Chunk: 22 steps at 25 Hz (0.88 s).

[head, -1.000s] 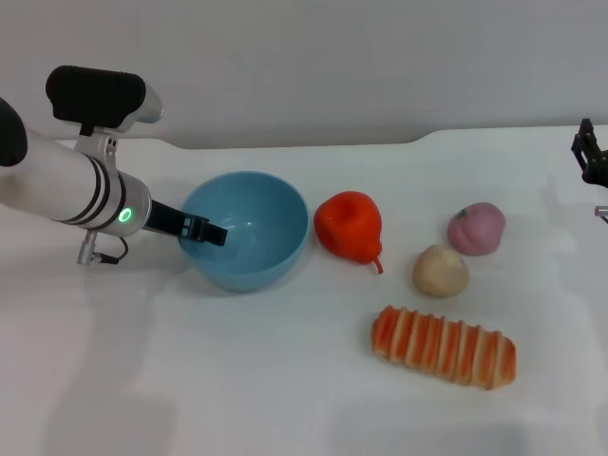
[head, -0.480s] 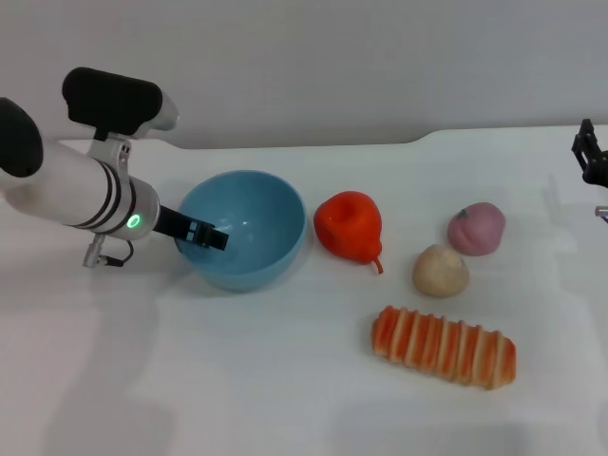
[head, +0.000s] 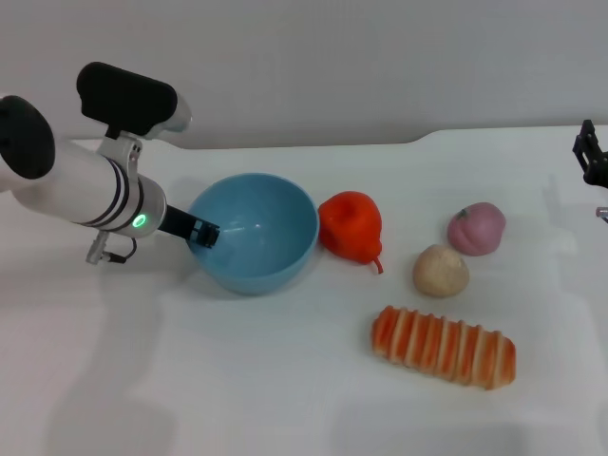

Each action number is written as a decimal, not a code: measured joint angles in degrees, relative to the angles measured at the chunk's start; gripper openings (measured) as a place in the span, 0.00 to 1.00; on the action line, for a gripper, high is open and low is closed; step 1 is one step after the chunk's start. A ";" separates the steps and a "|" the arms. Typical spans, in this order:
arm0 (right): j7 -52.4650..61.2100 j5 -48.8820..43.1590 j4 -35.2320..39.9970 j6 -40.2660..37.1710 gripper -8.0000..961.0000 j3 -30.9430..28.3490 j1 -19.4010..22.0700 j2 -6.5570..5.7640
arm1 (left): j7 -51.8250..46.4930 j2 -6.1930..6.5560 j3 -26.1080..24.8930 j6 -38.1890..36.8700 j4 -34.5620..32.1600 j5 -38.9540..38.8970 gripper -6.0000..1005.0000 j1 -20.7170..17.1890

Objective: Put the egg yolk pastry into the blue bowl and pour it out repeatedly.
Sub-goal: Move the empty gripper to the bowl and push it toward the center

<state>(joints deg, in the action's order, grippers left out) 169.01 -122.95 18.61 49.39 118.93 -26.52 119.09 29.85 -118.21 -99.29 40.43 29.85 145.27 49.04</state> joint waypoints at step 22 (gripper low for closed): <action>0.20 0.59 3.84 -7.61 0.68 -0.50 -0.55 -0.30 | -1.48 0.70 -3.26 14.98 14.19 3.37 0.01 1.59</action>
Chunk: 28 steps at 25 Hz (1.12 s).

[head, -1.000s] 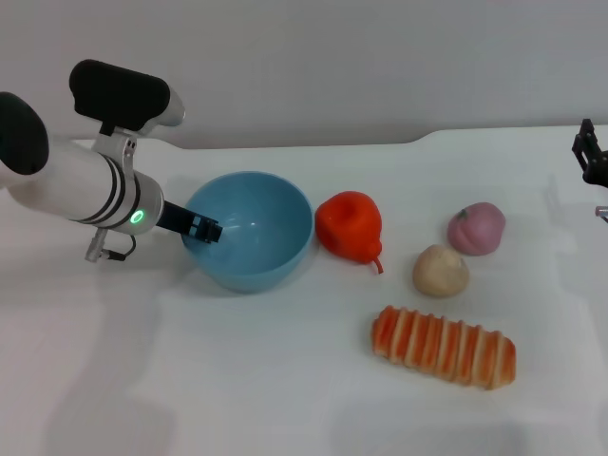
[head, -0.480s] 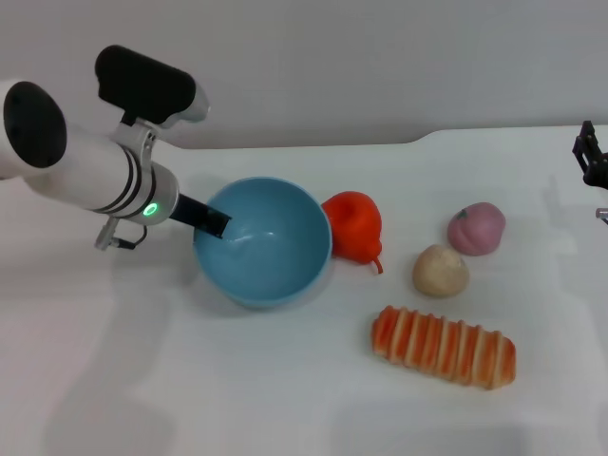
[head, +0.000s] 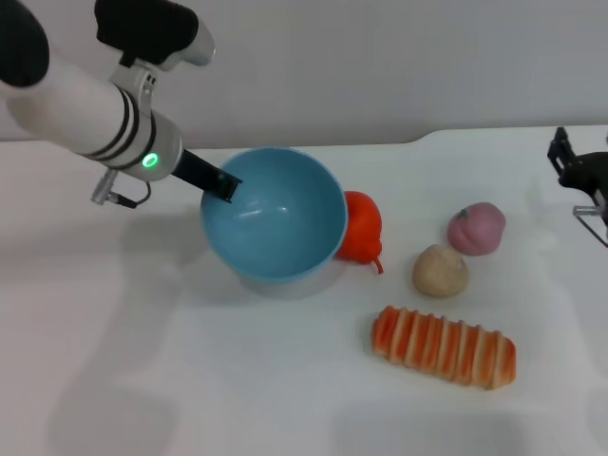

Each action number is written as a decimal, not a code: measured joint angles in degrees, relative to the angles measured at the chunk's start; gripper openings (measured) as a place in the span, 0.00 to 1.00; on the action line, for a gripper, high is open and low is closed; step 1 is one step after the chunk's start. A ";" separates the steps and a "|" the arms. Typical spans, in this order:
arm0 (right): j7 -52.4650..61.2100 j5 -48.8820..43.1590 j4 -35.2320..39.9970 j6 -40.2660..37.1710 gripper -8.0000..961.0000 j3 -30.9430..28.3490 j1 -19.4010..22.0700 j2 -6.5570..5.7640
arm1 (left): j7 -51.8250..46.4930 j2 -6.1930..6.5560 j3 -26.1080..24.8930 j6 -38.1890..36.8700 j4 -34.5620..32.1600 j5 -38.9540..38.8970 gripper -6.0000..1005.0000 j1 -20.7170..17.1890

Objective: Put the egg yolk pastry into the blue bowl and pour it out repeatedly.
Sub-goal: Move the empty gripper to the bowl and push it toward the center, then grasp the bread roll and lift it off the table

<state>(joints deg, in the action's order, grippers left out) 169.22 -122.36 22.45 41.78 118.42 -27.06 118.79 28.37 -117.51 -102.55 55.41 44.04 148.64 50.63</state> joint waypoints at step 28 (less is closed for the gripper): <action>-24.47 -0.75 35.67 -95.86 0.68 -55.71 -7.23 -2.44 | -6.39 -0.32 -2.69 3.58 -0.53 7.95 0.00 0.72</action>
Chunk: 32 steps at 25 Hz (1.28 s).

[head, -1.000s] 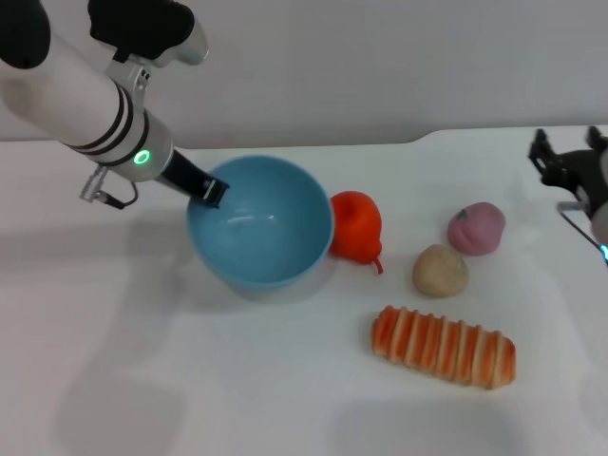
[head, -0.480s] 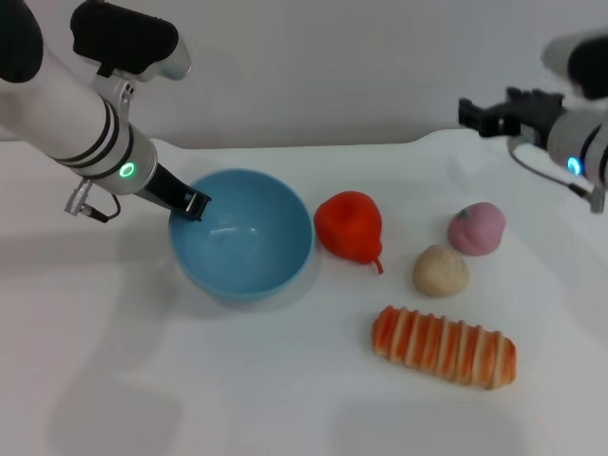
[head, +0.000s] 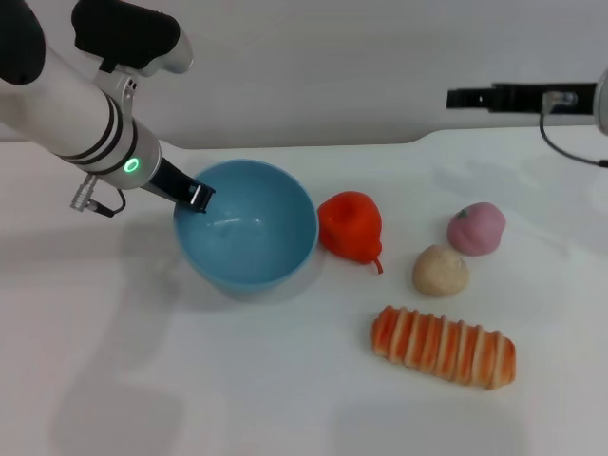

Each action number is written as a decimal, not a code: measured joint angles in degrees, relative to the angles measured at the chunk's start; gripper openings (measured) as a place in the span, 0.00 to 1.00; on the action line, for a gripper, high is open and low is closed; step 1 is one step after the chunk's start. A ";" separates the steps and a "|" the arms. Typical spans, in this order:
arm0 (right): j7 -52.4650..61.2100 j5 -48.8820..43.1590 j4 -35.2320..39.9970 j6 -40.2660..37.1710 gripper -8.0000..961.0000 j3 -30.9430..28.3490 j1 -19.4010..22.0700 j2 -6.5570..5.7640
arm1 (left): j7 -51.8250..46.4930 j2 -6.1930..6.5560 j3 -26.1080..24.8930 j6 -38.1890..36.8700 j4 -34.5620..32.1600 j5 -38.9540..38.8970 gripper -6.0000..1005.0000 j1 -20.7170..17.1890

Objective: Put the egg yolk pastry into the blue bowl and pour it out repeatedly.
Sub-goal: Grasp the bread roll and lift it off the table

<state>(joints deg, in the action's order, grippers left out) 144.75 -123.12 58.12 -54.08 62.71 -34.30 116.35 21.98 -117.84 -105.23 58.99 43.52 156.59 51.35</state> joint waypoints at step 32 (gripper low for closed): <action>4.78 -8.16 -13.63 -11.47 0.68 -0.52 -2.48 -0.32 | -0.06 -0.02 -0.65 0.25 -1.77 -0.13 0.01 3.20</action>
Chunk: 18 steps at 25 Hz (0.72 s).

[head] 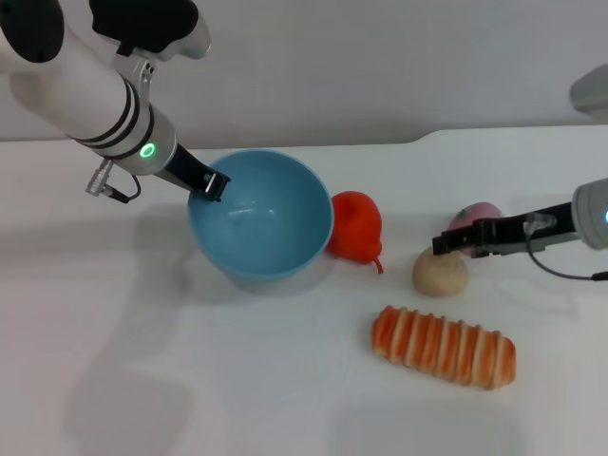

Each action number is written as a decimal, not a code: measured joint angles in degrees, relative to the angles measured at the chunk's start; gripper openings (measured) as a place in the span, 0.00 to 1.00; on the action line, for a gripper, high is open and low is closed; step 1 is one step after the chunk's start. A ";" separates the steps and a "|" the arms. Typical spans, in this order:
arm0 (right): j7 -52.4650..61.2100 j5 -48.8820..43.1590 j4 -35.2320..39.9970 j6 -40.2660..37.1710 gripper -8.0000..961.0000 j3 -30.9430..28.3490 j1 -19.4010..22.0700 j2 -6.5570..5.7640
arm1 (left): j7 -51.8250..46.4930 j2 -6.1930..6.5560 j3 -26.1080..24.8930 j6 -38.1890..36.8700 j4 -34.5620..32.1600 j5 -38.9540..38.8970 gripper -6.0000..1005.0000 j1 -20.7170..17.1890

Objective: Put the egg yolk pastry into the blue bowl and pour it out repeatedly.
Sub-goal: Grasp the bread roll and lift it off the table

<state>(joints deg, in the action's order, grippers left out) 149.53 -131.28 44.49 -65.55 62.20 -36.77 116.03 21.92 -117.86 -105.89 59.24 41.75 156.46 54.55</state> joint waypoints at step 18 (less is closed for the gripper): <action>-0.38 -2.94 -10.06 9.25 0.68 0.29 -5.01 1.67 | -0.74 -0.09 0.60 -1.84 -1.24 -0.11 0.01 0.05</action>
<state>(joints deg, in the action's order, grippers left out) 149.15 -134.22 34.43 -56.30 62.49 -41.78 117.70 21.18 -117.95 -105.29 57.40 40.51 156.35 54.60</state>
